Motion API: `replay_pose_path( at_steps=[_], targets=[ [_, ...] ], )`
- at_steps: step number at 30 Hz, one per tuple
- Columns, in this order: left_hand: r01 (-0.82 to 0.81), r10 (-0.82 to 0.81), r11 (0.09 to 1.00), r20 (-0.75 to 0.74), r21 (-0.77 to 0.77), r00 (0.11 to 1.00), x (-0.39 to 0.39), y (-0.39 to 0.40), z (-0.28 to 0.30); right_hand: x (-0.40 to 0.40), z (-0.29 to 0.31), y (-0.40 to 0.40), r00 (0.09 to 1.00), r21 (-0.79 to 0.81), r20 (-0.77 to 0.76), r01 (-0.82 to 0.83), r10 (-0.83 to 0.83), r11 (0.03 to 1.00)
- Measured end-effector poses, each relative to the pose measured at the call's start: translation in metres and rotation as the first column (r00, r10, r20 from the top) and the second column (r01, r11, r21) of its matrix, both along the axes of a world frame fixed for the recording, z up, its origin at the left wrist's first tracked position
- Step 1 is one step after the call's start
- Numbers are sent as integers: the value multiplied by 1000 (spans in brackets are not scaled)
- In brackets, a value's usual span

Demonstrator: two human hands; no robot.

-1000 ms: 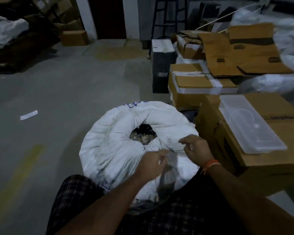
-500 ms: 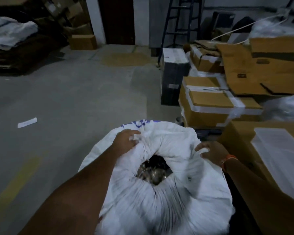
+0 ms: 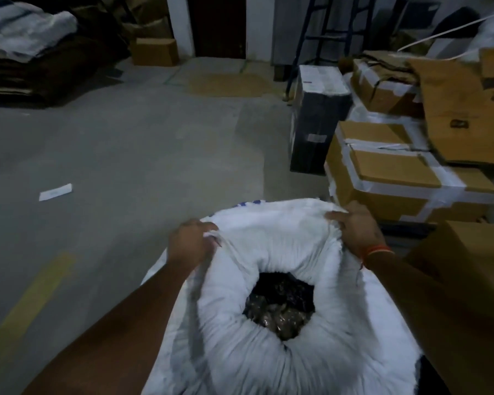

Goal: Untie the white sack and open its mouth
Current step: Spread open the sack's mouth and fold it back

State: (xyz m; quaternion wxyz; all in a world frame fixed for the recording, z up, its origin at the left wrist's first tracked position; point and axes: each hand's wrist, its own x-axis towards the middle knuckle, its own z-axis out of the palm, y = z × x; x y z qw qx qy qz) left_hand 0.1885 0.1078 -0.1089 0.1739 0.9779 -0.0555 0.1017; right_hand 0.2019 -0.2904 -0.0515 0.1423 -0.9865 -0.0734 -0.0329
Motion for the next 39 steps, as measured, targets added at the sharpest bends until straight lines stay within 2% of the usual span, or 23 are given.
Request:
replay_pose_path(
  at_steps=[2, 3, 5, 7, 8, 9, 10, 12, 14, 15, 17, 19, 22, 25, 26, 28, 29, 32, 34, 39],
  targets=[
    [-257, 255, 963, 31, 85, 966, -11, 26, 1, 13, -5, 7, 999, 60, 12, 37, -38, 998],
    [-292, 287, 949, 55, 116, 956, -15, 33, 2, 21, -10, 12, 1000, 70, -8, 29, -29, 997],
    [-253, 255, 963, -17, 89, 967, -20, 41, -2, 30, -22, 25, 991, 92, -132, 30, -18, 995],
    [-200, 183, 979, -246, -45, 952, -26, 37, -4, 30, -31, 33, 964, 14, -262, 40, -35, 999],
    [-172, 146, 984, -338, -47, 930, -30, 36, -7, 27, -32, 33, 961, -79, -272, 25, -46, 997],
    [-137, 118, 990, -386, -21, 915, -36, 37, -10, 22, -33, 30, 978, -139, -206, 3, -32, 990],
    [-102, 95, 995, -383, 2, 919, -43, 39, -14, 14, -31, 26, 988, -135, -143, 33, -53, 990],
    [-84, 93, 996, -315, 41, 945, -58, 46, -15, -14, -15, 25, 995, -90, 62, 85, -80, 992],
    [-80, 85, 996, -176, 38, 981, -78, 49, -7, -64, 10, 33, 963, 11, 268, 26, -28, 1000],
    [-29, 32, 999, -75, 39, 997, -92, 47, 1, -94, 17, 39, 942, 58, 337, -21, 0, 998],
    [133, -140, 989, 114, 60, 984, -129, 36, 16, -162, 21, 51, 909, 96, 412, -106, 58, 990],
    [292, -299, 954, 223, 67, 928, -173, 21, 26, -224, 14, 61, 891, 91, 421, -229, 171, 969],
    [516, -527, 850, 185, 107, 830, -227, 3, 35, -293, -13, 76, 862, 31, 292, -442, 415, 896],
    [678, -684, 712, -39, 180, 728, -263, -3, 24, -323, -44, 81, 855, -125, 30, -511, 518, 850],
    [701, -686, 663, -160, 264, 709, -269, -4, 16, -328, -53, 80, 844, -169, -87, -537, 530, 827],
    [691, -612, 581, -329, 429, 719, -277, -9, 5, -330, -64, 75, 829, -255, -223, -557, 513, 790],
    [670, -568, 567, -362, 479, 739, -277, -13, 1, -328, -68, 73, 845, -289, -217, -534, 489, 795],
    [585, -502, 634, -307, 506, 809, -282, -34, -1, -318, -70, 72, 881, -294, -189, -471, 433, 832],
    [534, -489, 662, -238, 526, 840, -287, -50, -1, -313, -70, 73, 886, -332, -158, -464, 437, 821],
    [531, -555, 599, -168, 600, 815, -306, -60, 3, -312, -73, 42, 805, -371, -326, -591, 495, 717]
  ],
)
